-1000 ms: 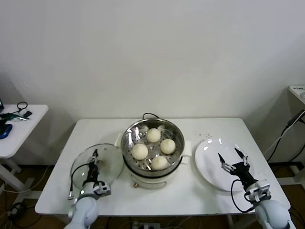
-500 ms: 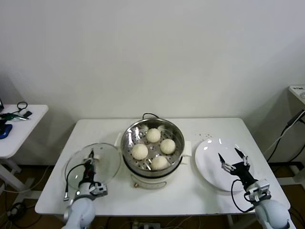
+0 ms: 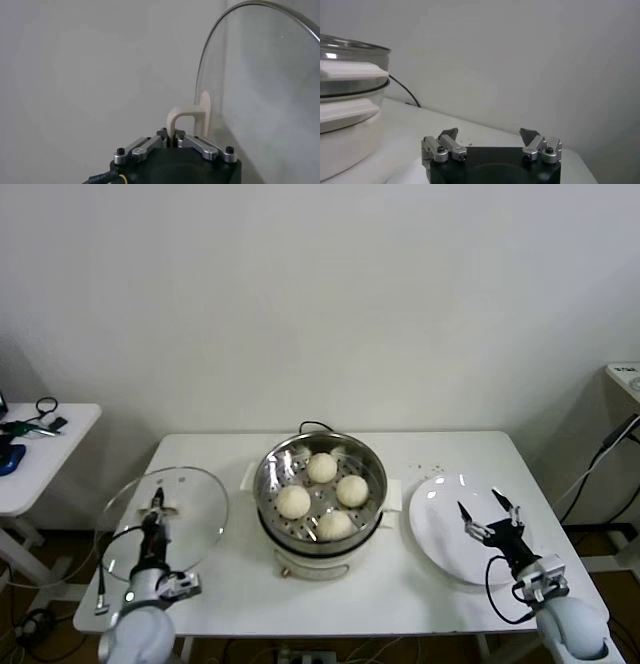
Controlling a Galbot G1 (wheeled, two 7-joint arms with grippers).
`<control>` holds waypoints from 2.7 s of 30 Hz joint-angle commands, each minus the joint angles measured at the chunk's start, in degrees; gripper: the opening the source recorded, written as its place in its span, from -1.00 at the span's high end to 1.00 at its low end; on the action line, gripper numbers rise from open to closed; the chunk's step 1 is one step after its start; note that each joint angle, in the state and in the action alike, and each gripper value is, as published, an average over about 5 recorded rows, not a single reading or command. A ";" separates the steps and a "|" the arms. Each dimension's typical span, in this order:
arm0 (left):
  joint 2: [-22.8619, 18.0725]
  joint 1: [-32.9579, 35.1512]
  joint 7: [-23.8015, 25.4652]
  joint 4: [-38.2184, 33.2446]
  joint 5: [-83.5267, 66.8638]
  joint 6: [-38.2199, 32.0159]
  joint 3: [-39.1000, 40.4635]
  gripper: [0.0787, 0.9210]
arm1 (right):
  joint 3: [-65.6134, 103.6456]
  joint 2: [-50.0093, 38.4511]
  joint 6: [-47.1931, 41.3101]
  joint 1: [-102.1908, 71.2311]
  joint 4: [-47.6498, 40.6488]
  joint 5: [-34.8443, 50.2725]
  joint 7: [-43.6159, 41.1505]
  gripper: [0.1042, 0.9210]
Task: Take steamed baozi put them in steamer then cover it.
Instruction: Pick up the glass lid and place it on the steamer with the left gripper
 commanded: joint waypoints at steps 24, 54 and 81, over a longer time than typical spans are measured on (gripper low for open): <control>10.60 -10.47 24.60 -24.23 8.13 19.40 22.49 0.83 | -7.67 -1.33 0.19 8.33 -6.97 -0.92 -0.06 -0.76; -12.23 -24.27 29.13 -7.85 18.56 23.03 41.81 0.83 | -2.92 -0.47 0.52 6.48 -6.66 -3.27 0.20 -0.76; -12.69 -27.13 30.53 0.07 19.99 22.64 42.52 0.83 | -0.53 -0.53 1.75 5.50 -7.82 -4.24 -0.69 -0.76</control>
